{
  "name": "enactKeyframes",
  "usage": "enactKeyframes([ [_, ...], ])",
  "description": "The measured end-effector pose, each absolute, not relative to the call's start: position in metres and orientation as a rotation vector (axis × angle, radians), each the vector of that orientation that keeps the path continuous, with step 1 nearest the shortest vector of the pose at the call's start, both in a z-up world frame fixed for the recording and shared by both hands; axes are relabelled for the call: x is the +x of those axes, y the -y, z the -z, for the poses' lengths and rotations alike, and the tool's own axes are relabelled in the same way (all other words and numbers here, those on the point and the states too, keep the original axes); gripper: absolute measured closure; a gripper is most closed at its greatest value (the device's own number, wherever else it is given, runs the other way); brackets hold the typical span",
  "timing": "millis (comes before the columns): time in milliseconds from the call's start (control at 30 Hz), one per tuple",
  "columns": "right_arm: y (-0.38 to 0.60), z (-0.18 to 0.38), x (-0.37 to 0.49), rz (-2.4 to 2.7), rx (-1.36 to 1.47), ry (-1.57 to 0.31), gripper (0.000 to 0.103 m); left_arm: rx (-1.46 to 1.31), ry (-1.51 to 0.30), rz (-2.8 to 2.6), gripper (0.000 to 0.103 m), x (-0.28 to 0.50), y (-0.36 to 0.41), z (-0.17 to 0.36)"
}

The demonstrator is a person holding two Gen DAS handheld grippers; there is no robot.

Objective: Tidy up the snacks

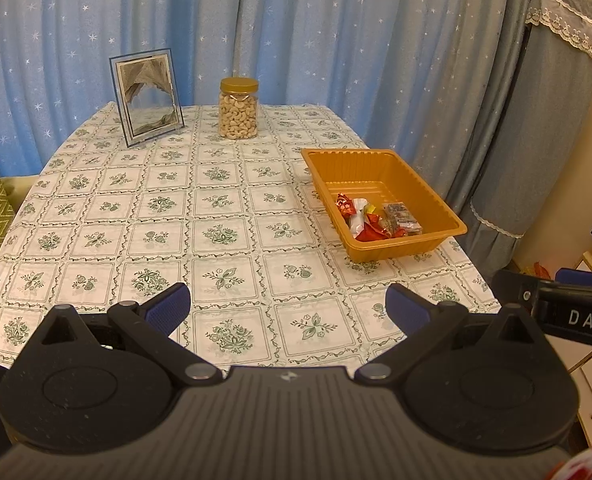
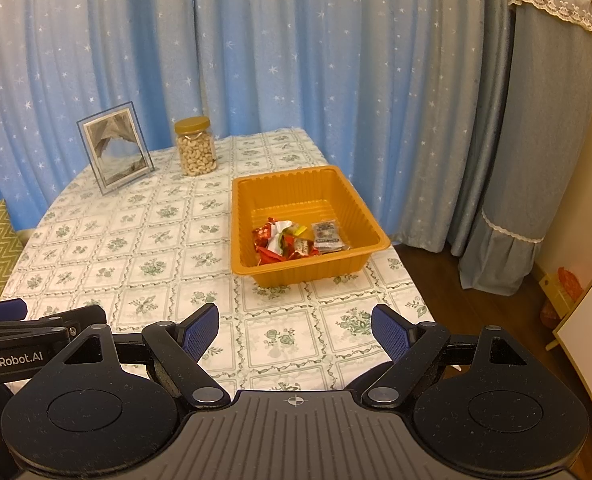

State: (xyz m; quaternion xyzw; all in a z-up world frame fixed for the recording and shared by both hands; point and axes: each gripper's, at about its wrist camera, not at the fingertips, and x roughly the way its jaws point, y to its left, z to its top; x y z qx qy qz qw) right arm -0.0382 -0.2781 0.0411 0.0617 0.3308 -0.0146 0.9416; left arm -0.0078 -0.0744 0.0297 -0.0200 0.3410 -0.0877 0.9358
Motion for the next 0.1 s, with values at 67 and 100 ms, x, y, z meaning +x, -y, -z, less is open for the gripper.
enactKeyframes([
  [67,0.2782,-0.0410,-0.0383,0.030,0.127,-0.675,0.020,-0.040,-0.690,0.177,0.000,-0.0084,0.0749,-0.0295],
  [100,0.2783,-0.0410,-0.0384,0.030,0.127,-0.675,0.020,-0.042,-0.692,0.177,0.000,-0.0078,0.0748,-0.0294],
])
